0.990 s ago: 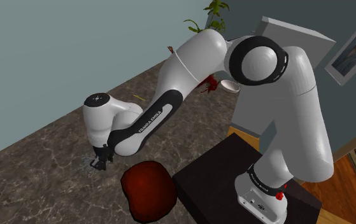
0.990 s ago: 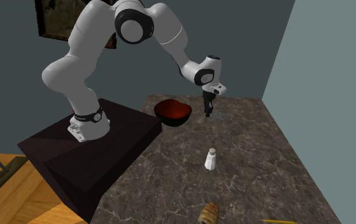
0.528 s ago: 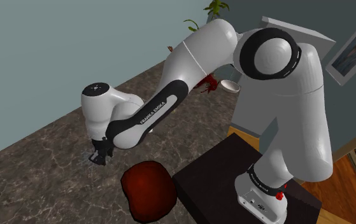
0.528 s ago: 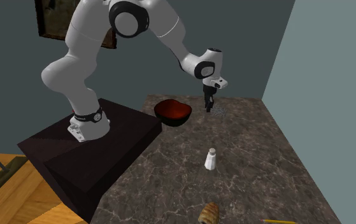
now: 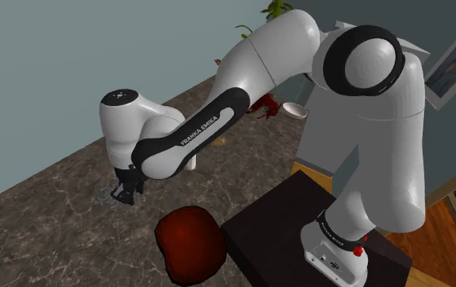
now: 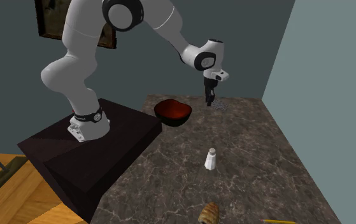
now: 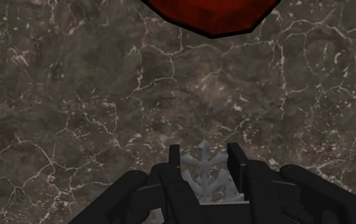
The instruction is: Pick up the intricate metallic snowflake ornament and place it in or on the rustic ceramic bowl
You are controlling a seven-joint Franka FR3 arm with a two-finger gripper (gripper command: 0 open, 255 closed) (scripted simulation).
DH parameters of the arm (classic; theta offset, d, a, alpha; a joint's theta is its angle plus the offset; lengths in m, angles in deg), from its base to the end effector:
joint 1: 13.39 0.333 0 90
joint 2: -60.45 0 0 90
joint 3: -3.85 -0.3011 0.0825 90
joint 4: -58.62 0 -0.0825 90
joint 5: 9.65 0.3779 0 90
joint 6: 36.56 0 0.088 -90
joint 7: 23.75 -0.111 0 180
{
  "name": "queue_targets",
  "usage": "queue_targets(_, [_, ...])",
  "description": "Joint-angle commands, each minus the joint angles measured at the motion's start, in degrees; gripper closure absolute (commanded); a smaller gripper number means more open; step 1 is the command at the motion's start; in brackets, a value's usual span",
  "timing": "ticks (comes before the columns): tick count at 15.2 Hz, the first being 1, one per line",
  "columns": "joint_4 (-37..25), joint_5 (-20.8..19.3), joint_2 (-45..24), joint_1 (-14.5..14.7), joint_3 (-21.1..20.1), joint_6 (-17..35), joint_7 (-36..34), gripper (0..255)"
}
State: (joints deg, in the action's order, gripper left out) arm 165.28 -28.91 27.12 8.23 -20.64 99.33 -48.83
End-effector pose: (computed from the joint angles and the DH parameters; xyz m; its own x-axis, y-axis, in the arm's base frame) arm 0.4469 0.4399 0.2149 0.8530 0.5220 0.0000 0.5220 -0.8530 0.0019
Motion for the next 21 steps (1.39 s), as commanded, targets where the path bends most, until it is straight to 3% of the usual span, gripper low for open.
queue_targets(1, [0.1,0.7,1.3,-0.4,-0.5,-1.1,0.4,255])
queue_targets(3, [0.0,1.1,2.0,-0.6,-0.8,-1.9,0.7,255])
queue_targets(13, [27.6,7.4,20.2,-4.3,-6.4,9.0,-0.9,255])
queue_targets(17, [37.1,13.2,27.8,-4.9,-9.6,12.2,0.7,255])
queue_targets(21, [45.9,22.4,36.1,-3.4,-12.4,14.3,4.2,255])
